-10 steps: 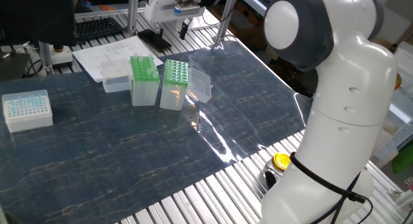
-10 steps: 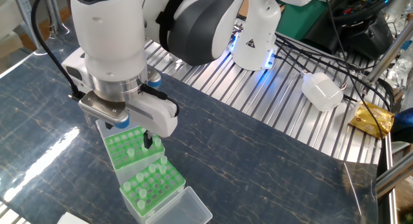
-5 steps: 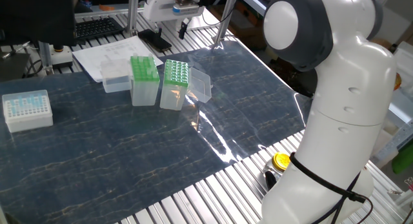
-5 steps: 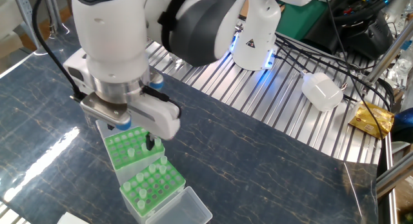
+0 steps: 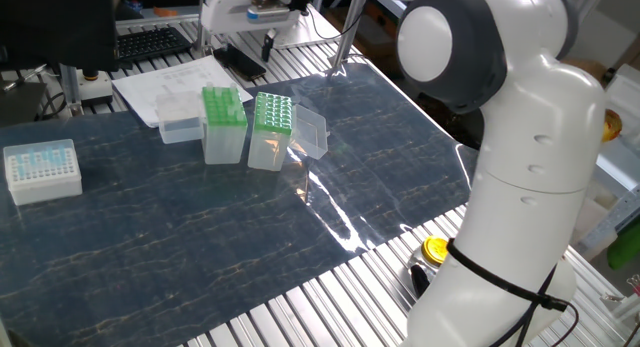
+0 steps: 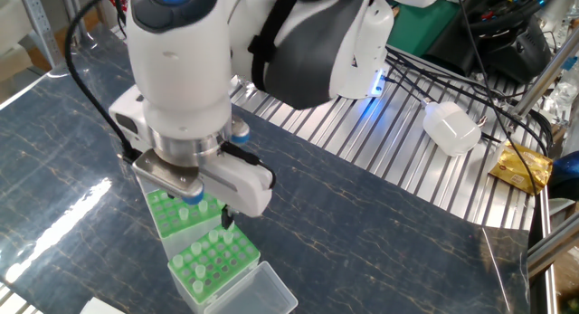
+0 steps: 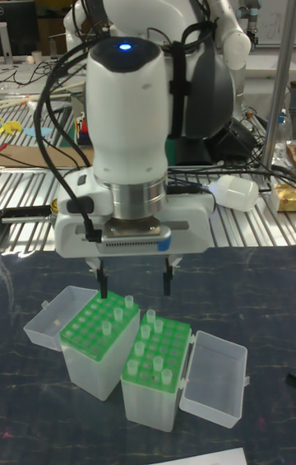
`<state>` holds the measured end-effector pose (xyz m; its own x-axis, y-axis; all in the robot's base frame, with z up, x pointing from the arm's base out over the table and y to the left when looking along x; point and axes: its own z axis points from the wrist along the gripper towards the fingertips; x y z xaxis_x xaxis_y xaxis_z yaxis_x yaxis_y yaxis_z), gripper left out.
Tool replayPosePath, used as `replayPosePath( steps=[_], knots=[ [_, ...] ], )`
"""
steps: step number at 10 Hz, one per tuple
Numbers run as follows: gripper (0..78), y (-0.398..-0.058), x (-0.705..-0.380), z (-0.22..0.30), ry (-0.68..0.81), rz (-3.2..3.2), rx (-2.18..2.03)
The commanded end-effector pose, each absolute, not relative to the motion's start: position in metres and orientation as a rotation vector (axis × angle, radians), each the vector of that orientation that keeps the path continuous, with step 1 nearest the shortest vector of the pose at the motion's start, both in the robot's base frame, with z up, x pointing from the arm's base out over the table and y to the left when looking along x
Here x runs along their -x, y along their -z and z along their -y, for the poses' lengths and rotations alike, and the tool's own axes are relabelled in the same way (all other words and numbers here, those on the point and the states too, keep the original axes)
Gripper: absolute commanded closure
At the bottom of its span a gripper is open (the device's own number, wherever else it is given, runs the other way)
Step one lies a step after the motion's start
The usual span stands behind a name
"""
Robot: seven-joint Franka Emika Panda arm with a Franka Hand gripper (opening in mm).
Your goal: Transfer all large pipette tips from one holder to another
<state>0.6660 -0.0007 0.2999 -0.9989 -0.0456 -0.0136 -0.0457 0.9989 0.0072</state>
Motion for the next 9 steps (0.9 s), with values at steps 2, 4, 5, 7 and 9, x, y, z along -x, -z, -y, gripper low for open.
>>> replayPosePath(
  steps=[2,4,5,7,9],
  knots=[
    [0.2,-0.3,-0.68,-0.019,-0.017,-3.124,0.07],
    [0.2,-0.294,-0.69,-0.025,-0.025,-3.121,0.073],
    [0.2,-0.294,-0.693,-0.028,-0.025,-3.121,0.071],
    [0.2,-0.294,-0.7,-0.031,-0.024,-3.124,0.074],
    [0.2,-0.29,-0.708,-0.035,-0.029,-3.125,0.079]
  ],
)
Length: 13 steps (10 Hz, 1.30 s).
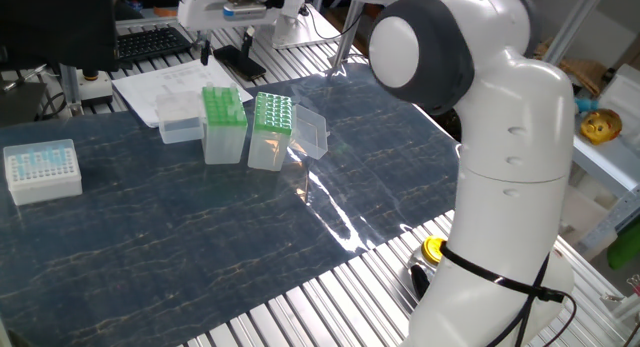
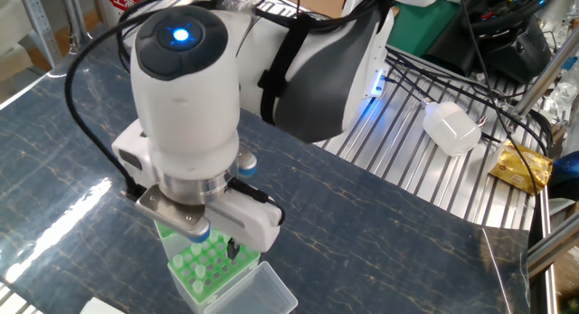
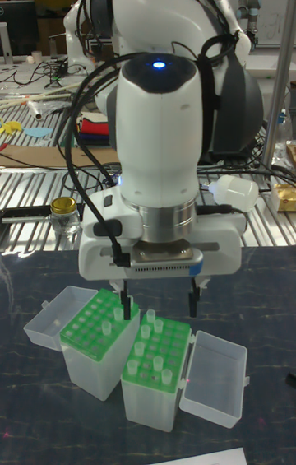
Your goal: Transfer all large pipette tips from one holder to another
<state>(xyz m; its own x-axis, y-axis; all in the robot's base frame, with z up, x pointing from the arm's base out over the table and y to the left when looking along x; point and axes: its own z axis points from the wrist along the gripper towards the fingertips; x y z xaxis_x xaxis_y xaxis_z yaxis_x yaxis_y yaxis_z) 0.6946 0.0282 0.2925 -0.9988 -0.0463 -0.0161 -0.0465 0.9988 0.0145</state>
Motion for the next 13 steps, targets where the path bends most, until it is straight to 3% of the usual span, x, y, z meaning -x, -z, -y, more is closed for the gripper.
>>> replayPosePath(
  steps=[1,13],
  knots=[
    [0.2,-0.286,-0.712,-0.038,-0.046,-3.123,0.079],
    [0.2,-0.251,-0.725,-0.051,-0.07,-3.125,0.065]
  ],
)
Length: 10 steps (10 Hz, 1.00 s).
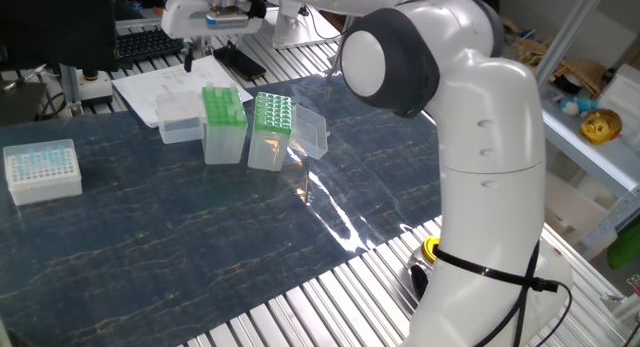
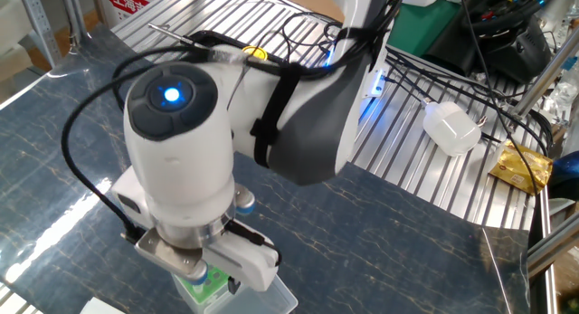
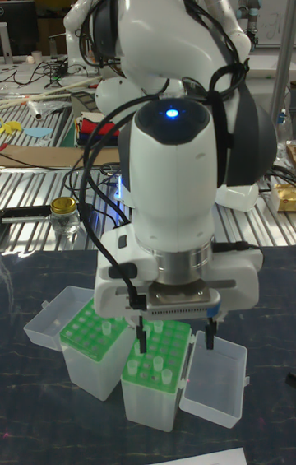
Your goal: Transfer all large pipette tips from one holder to another
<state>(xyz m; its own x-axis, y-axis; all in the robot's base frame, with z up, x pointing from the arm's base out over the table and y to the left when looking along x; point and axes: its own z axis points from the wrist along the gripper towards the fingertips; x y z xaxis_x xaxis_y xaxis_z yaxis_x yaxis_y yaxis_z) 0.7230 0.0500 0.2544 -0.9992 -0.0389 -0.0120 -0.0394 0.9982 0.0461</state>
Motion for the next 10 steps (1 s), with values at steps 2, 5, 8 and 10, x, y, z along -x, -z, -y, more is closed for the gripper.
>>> replayPosePath(
  steps=[2,5,8,10],
  knots=[
    [0.2,-0.243,-0.726,-0.053,-0.074,-3.121,0.071],
    [0.2,-0.233,-0.727,-0.054,-0.077,-3.111,0.075],
    [0.2,-0.222,-0.727,-0.055,-0.092,-3.105,0.097],
    [0.2,-0.216,-0.728,-0.053,-0.109,-3.1,0.111]
  ],
)
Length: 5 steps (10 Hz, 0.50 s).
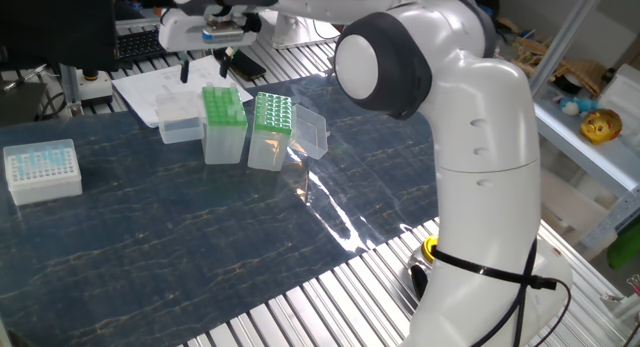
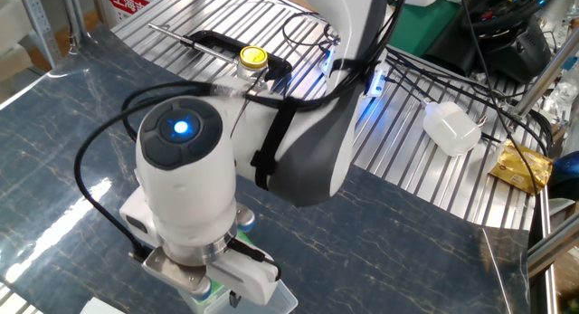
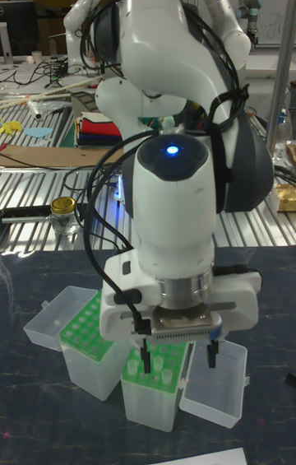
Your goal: Transfer all large pipette tips from one holder to another
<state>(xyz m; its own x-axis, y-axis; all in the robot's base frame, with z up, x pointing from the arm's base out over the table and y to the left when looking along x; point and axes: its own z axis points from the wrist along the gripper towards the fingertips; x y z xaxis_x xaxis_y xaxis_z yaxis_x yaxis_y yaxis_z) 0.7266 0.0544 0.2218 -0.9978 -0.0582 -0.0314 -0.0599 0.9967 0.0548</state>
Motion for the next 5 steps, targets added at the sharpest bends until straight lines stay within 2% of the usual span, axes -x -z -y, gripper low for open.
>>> replayPosePath(
  steps=[1,5],
  knots=[
    [0.2,-0.2136,-0.7282,-0.0517,-0.115,-3.1,0.12],
    [0.2,-0.2077,-0.7284,-0.0505,-0.116,-3.093,0.13]
  ],
)
